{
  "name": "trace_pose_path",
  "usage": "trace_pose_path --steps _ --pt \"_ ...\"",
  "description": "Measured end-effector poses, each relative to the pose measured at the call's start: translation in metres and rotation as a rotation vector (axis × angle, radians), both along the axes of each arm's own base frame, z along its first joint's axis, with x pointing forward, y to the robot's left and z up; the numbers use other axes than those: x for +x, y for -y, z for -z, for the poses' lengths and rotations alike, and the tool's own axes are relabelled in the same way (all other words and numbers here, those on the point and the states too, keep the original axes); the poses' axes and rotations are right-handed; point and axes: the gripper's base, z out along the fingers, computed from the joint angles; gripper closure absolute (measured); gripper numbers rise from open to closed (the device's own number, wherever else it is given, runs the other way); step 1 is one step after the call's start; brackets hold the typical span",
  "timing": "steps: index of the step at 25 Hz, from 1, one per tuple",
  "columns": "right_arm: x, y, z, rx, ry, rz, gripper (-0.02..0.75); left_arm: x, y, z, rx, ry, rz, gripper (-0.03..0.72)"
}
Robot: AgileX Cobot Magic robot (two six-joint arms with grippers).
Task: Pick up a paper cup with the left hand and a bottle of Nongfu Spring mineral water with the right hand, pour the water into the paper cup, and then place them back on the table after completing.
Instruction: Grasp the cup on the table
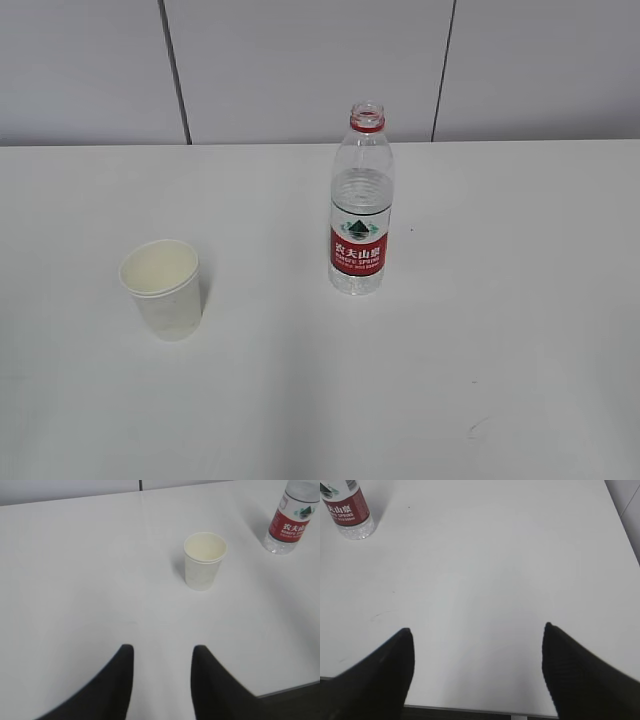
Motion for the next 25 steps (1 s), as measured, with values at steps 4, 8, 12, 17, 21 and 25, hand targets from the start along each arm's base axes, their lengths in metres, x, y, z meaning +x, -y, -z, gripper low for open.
trace_pose_path --steps 4,8,12,17,21,25 --pt "0.0 0.0 0.0 0.0 0.0 0.0 0.15 0.0 0.0 0.0 0.0 0.0 0.0 0.44" --pt "0.0 0.0 0.0 0.0 0.0 0.0 0.15 0.0 0.0 0.0 0.0 0.0 0.0 0.44" --pt "0.0 0.0 0.0 0.0 0.0 0.0 0.15 0.0 0.0 0.0 0.0 0.0 0.0 0.44" --pt "0.0 0.0 0.0 0.0 0.0 0.0 0.15 0.0 0.0 0.0 0.0 0.0 0.0 0.44" --pt "0.0 0.0 0.0 0.0 0.0 0.0 0.15 0.0 0.0 0.0 0.0 0.0 0.0 0.44" --pt "0.0 0.0 0.0 0.0 0.0 0.0 0.15 0.0 0.0 0.0 0.0 0.0 0.0 0.44"
